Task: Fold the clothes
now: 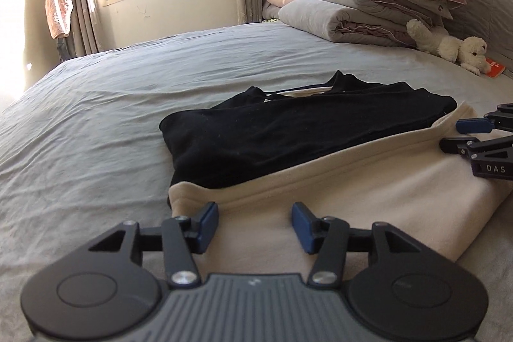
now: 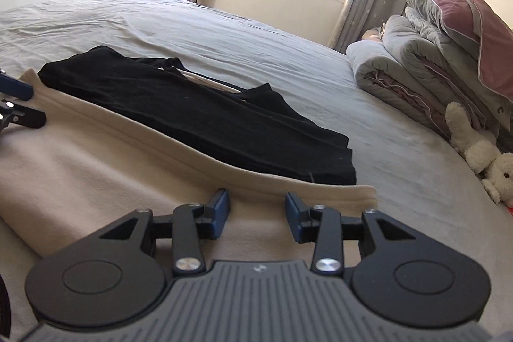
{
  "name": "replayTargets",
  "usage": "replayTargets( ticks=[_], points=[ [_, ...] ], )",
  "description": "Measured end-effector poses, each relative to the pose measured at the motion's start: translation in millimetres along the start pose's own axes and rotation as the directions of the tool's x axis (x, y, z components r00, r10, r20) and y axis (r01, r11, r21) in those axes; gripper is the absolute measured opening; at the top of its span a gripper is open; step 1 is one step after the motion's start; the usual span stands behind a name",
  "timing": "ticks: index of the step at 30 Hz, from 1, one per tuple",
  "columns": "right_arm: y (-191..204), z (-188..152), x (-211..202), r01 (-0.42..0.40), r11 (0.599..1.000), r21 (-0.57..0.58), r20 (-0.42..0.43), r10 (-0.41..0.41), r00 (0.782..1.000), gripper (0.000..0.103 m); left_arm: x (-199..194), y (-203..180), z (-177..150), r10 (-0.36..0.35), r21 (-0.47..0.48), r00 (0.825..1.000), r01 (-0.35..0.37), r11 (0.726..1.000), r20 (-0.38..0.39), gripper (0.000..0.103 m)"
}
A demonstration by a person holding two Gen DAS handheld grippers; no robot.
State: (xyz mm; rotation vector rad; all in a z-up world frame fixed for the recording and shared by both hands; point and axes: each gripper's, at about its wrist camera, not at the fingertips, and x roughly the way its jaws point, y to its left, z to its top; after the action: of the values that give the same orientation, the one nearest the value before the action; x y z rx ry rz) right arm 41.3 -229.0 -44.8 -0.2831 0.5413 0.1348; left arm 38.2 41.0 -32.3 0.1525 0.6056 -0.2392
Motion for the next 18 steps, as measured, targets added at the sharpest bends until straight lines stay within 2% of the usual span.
replayTargets(
  ticks=[4, 7, 10, 12, 14, 18],
  points=[
    [-41.5, -9.0, 0.0, 0.014, 0.989, 0.146, -0.019, -0.011, 1.000, 0.050, -1.6, 15.4, -2.2, 0.007, -0.024, 1.000, -0.007, 1.000, 0.003, 0.053],
    [-55.0, -11.1, -2.8, 0.014, 0.977, 0.214, -0.026, -0.009, 1.000, 0.056, -6.3, 20.6, 0.7, 0.008, -0.054, 1.000, -0.008, 0.998, 0.008, 0.049],
    [-45.9, -3.9, -10.6, 0.048, 0.982, 0.185, -0.002, -0.048, 0.999, 0.056, -15.9, 19.2, 5.9, -0.007, -0.081, 0.999, 0.011, 0.997, 0.053, 0.053],
    [-37.1, -0.7, -13.3, 0.041, 0.988, 0.152, 0.012, -0.043, 0.999, 0.056, -16.7, 15.7, 8.0, -0.002, -0.070, 0.998, 0.007, 0.997, 0.067, 0.054],
    [-28.2, 2.1, -15.6, 0.030, 0.993, 0.118, 0.025, -0.033, 0.999, 0.056, -10.5, 14.6, 8.4, 0.024, -0.070, 0.998, -0.020, 0.997, 0.054, 0.054],
    [-36.3, -1.8, -5.6, 0.077, 0.987, 0.143, -0.012, -0.076, 0.997, 0.056, -3.5, 28.3, 7.8, 0.099, -0.151, 0.995, -0.095, 0.984, 0.016, 0.054]
  ],
)
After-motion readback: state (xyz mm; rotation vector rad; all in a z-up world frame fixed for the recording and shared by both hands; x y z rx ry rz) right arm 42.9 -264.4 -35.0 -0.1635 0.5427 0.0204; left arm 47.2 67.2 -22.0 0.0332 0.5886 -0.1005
